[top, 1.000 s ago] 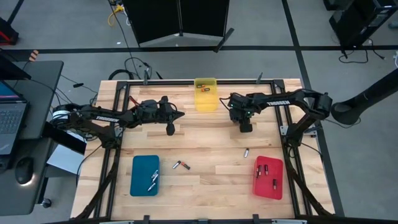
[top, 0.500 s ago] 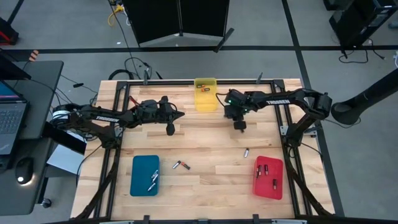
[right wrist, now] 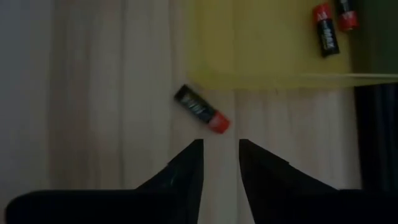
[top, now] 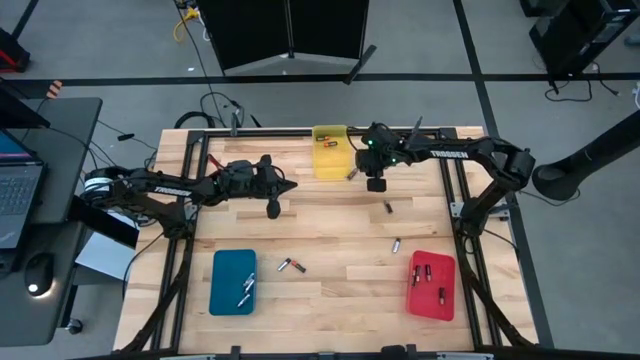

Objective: Sort batteries
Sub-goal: Put the top orange battery into the yellow bin

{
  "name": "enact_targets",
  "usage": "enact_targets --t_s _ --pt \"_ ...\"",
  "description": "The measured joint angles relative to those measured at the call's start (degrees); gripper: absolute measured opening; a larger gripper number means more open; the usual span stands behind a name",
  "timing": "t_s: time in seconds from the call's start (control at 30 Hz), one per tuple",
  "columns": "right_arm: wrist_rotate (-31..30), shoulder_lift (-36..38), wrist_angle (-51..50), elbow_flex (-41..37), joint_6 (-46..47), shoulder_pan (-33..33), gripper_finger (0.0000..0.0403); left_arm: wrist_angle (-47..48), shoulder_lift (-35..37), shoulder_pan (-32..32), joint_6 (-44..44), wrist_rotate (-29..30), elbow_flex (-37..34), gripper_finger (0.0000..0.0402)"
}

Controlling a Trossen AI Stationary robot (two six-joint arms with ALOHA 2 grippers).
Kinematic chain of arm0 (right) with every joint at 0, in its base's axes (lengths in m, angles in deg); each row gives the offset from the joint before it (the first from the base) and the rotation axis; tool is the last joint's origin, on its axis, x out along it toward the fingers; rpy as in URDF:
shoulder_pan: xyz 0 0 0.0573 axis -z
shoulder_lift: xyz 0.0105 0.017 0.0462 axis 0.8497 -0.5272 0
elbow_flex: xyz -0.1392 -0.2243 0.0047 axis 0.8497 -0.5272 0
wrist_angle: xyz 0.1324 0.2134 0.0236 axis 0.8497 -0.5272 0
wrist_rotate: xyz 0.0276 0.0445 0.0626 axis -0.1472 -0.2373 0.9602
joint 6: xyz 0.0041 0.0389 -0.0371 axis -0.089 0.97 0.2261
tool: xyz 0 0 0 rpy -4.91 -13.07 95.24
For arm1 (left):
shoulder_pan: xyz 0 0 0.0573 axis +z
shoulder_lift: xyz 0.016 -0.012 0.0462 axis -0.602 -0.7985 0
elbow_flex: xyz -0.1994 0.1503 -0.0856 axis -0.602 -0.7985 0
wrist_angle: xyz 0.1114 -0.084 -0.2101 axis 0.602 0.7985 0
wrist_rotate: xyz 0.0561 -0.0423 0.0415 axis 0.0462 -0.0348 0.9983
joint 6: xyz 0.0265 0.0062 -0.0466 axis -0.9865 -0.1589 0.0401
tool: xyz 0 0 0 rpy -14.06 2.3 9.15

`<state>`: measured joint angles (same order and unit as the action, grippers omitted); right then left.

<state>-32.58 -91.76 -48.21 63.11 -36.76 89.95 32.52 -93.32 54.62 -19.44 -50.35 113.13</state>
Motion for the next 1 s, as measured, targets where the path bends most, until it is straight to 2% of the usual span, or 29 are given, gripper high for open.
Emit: enact_targets --t_s 0.13,0.3,0.5,0.63,0.8,1.0 --pt "1.2 0.0 -0.1 0.0 -0.9 0.0 0.0097 0.0 0.0 0.0 0.0 -0.1 0.0 0.0006" --pt "1.2 -1.3 -0.2 0.6 -1.5 0.0 0.0099 0.0 0.0 0.0 0.0 -0.8 0.0 0.0006" --pt "0.5 -8.5 -2.0 6.9 -0.4 0.5 0.0100 0.2 0.0 0.0 -0.9 -1.3 0.0 0.0006" --pt "0.8 -12.4 -4.2 11.6 1.0 2.0 0.0075 0.9 0.0 0.0 -0.9 -1.3 0.0 0.0006" --pt "0.7 -14.6 -4.0 13.0 1.3 2.9 0.0013 1.9 0.0 0.0 -0.9 -1.2 0.0 0.0006" --pt "1.0 -16.5 -2.0 13.0 1.2 3.0 0.0021 2.4 0.0 -0.1 -1.1 -1.0 0.0 0.0006"
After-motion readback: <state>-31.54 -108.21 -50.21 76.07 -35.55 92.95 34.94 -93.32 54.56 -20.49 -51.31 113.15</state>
